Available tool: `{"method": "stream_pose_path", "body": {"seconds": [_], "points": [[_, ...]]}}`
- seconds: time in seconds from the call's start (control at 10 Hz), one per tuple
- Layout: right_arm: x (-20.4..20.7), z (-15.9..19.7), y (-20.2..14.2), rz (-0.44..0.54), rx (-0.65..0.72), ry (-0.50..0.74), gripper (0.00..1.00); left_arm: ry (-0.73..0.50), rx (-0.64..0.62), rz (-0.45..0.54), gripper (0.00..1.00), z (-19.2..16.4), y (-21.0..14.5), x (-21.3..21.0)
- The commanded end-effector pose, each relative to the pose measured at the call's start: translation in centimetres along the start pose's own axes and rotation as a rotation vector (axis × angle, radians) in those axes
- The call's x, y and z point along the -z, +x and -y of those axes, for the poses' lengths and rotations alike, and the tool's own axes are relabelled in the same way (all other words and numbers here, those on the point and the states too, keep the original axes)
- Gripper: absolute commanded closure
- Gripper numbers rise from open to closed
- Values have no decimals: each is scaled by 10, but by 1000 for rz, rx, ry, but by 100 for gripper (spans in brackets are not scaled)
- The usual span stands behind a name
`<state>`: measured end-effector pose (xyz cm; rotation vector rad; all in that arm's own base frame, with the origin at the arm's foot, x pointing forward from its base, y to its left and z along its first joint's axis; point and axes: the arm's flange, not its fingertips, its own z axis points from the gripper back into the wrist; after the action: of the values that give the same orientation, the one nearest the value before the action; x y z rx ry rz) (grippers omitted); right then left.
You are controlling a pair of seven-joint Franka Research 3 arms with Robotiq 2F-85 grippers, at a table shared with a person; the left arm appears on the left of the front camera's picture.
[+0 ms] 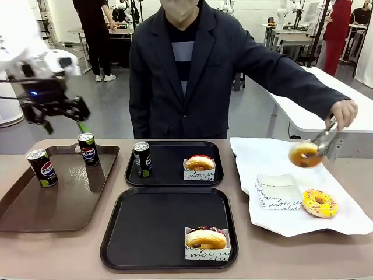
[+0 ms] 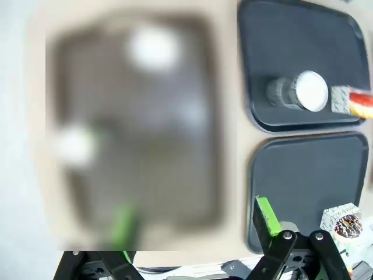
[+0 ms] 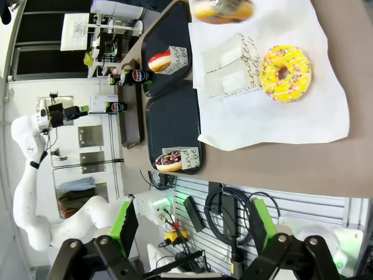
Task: Set up donuts and drinks on trays.
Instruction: Pick up one Pepsi coke from the Handle tray and place it on the Flat Tray without a Pepsi coke.
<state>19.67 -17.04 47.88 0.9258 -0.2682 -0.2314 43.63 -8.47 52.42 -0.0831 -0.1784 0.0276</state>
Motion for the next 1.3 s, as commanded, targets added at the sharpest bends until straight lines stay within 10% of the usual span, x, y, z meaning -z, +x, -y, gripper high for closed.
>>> {"method": "stream_pose_path", "body": {"seconds": [0.0, 0.5, 1.2], "points": [[0, 0, 0, 5, -18, 18, 0, -30, -32, -42, 0, -40, 29, 0], [0, 0, 0, 5, -18, 18, 0, -105, -69, -132, 0, -143, 62, 59], [0, 0, 0, 5, -18, 18, 0, -69, -80, -135, 0, -147, 52, 70]]}}
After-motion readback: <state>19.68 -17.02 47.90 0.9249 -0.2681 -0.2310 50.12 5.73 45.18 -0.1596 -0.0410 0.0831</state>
